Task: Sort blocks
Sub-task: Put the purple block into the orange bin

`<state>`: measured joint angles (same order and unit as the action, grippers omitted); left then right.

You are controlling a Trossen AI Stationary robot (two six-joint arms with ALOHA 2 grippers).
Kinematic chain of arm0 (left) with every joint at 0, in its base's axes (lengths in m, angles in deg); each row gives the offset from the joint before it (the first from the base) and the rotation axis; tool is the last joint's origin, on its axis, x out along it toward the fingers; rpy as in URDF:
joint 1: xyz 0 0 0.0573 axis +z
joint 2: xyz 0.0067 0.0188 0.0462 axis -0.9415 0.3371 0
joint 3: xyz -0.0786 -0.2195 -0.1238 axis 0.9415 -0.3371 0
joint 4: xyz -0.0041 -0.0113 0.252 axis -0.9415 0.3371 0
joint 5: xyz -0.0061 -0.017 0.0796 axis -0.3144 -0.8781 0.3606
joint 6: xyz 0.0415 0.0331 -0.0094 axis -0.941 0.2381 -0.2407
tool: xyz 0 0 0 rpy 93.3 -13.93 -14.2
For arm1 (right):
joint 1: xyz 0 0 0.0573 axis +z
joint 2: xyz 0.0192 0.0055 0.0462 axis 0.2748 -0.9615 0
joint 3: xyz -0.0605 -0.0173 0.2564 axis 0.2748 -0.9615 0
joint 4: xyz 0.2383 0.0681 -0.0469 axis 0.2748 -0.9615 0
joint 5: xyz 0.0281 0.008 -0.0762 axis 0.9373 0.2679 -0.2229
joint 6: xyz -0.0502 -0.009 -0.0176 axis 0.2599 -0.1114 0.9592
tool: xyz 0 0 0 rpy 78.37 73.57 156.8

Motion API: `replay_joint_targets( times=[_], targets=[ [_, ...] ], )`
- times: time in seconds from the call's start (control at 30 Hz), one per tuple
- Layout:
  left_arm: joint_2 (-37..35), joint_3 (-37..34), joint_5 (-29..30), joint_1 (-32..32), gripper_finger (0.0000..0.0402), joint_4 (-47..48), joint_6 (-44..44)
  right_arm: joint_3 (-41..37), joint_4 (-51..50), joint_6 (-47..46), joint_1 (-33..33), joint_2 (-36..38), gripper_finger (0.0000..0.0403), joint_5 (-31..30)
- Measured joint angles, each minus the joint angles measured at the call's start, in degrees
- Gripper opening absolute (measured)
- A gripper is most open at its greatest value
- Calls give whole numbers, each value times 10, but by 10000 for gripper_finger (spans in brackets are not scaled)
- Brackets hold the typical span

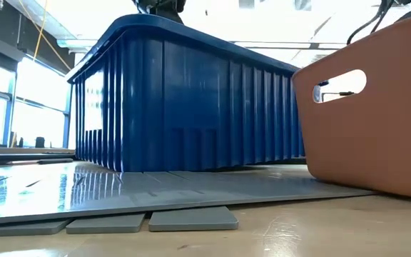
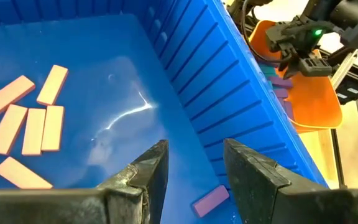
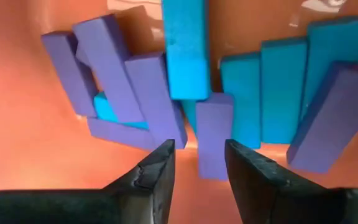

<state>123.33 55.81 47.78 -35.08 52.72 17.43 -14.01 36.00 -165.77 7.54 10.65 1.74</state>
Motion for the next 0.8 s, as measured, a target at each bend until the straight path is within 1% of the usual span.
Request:
replay_joint_targets(
  times=[0.1, 0.2, 0.27, 0.4, 0.47, 0.6, 0.7, 0.77, 0.8],
  targets=[
    [0, 0, 0, 0, 147, 0, 0, 25, -1, -20, -2, 0, 121, 1],
    [0, 0, 0, 0, 147, 0, 0, 66, -15, -30, -7, 0, 109, -6],
    [0, 0, 4, 0, 147, 0, -1, 105, -26, -29, -12, 0, 100, -17],
    [0, -18, 38, -2, 147, -18, 25, 200, -82, -5, -18, 0, 83, -52],
    [1, -35, 40, -1, 147, -24, 54, 252, -104, 17, -18, 0, 75, -104],
    [0, -90, 40, -1, 147, -44, 99, 346, -132, 57, -30, 0, 60, -271],
    [1, -131, 38, -6, 147, -41, 100, 399, -139, 98, -57, 0, 47, -388],
    [1, -153, 38, -12, 147, -42, 71, 427, -134, 141, -84, 0, 37, -444],
    [1, -163, 39, -17, 147, -41, 43, 439, -130, 171, -98, -1, 33, -465]
  ],
)
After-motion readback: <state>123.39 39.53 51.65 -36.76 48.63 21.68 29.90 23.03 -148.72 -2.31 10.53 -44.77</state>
